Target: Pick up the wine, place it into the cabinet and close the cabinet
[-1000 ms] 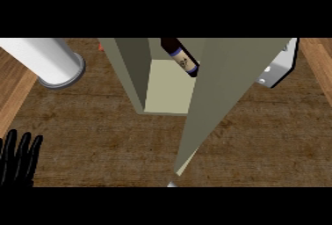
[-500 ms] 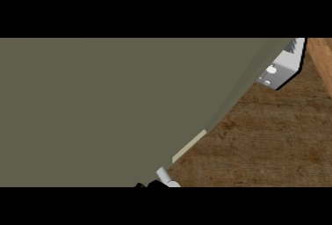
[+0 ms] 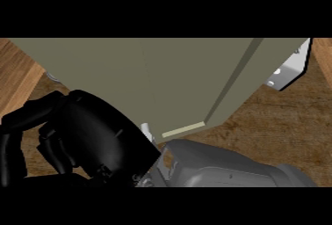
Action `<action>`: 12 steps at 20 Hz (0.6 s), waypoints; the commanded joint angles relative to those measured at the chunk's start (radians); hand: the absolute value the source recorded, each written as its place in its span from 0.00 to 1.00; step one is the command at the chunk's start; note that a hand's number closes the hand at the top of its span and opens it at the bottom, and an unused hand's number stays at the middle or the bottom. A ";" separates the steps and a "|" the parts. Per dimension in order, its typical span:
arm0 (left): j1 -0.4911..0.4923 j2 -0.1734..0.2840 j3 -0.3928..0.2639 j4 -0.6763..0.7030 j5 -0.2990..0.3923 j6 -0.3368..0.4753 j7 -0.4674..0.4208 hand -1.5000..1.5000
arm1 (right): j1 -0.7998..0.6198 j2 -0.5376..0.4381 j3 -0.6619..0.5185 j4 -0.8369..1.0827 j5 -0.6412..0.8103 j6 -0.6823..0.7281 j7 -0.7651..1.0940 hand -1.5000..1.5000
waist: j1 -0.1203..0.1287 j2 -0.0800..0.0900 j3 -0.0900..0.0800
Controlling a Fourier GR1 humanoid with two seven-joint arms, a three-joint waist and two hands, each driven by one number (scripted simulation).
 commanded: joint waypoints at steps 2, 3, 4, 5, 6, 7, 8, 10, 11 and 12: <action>0.000 0.007 0.062 0.013 0.052 -0.031 0.023 0.00 | -0.210 0.005 -0.102 0.283 -0.134 0.064 -0.102 1.00 | -0.003 0.003 0.001; 0.016 0.017 0.072 0.031 0.050 -0.045 0.035 0.00 | -0.231 0.005 -0.125 0.315 -0.173 0.097 -0.108 1.00 | -0.012 0.002 0.001; 0.033 0.005 0.055 0.036 0.020 -0.076 -0.001 0.00 | -0.205 0.005 -0.112 0.354 -0.243 0.125 -0.140 1.00 | 0.015 0.008 0.000; -0.040 0.029 0.077 0.010 0.052 -0.030 0.042 0.00 | -0.245 0.005 -0.120 0.341 -0.326 0.175 -0.069 1.00 | 0.011 0.013 0.001; -0.017 0.039 0.093 0.015 0.071 -0.057 0.047 0.00 | -0.212 0.005 -0.108 0.341 -0.383 0.230 -0.053 1.00 | 0.019 0.013 0.001; -0.024 0.039 0.087 0.034 0.059 -0.067 0.041 0.00 | -0.184 0.005 -0.102 0.361 -0.419 0.322 -0.035 1.00 | 0.011 0.019 0.001; -0.024 0.032 0.088 0.037 0.051 -0.063 0.035 0.00 | -0.217 0.005 -0.076 0.370 -0.472 0.333 -0.021 1.00 | 0.017 0.013 0.000; -0.030 0.036 0.098 0.010 0.066 -0.056 0.054 0.00 | -0.212 0.005 -0.098 0.480 -0.516 0.440 -0.061 1.00 | 0.006 0.014 0.002; -0.015 0.039 0.119 0.011 0.086 -0.065 0.064 0.00 | -0.253 0.005 -0.143 0.529 -0.542 0.464 -0.056 1.00 | 0.000 0.008 0.002; -0.027 0.044 0.128 0.047 0.084 -0.063 0.075 0.00 | -0.226 0.005 -0.166 0.574 -0.561 0.463 -0.093 1.00 | -0.015 0.009 0.002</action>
